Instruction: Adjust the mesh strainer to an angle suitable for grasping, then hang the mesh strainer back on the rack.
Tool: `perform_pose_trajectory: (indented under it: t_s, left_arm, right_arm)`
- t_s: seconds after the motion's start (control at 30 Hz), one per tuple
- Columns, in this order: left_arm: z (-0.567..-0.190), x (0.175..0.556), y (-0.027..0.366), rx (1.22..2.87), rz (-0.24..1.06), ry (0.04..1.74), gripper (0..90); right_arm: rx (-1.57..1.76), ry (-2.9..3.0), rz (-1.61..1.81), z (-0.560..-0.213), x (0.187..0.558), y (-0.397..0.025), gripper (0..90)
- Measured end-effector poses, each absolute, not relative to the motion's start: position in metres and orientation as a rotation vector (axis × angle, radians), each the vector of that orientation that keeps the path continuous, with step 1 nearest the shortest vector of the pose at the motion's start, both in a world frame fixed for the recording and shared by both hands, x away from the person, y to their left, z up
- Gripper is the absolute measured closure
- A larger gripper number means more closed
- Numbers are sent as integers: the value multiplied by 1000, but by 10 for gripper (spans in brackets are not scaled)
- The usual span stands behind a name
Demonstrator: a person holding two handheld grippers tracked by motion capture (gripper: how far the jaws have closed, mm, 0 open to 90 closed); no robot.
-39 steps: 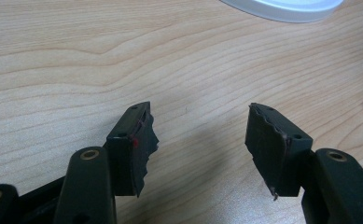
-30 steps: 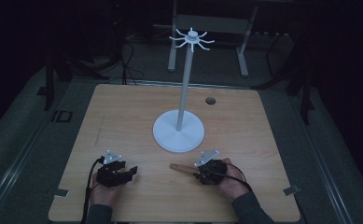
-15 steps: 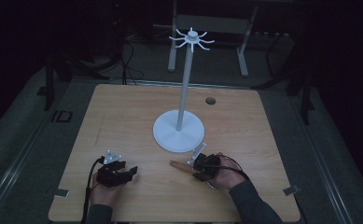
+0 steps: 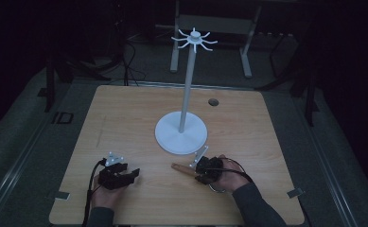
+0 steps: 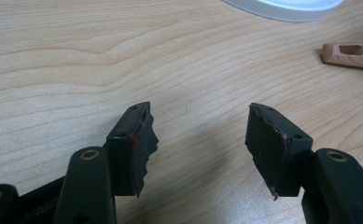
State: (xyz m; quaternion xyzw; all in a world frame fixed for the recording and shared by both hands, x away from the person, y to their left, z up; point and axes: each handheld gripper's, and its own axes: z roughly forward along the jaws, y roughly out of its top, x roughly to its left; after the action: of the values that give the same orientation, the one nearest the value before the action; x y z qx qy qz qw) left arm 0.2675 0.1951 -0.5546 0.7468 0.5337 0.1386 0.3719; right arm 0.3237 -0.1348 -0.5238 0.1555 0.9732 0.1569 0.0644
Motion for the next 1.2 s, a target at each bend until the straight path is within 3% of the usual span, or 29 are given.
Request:
perform_pose_trajectory:
  t_s: [0.43, 1.2]
  left_arm:
    - [-554, 269, 193, 1923, 352, 1360, 413]
    - [-556, 270, 194, 1923, 351, 1368, 412]
  right_arm:
    - [474, 2897, 525, -524, 319, -135, 691]
    - [676, 2587, 912, -495, 316, -163, 691]
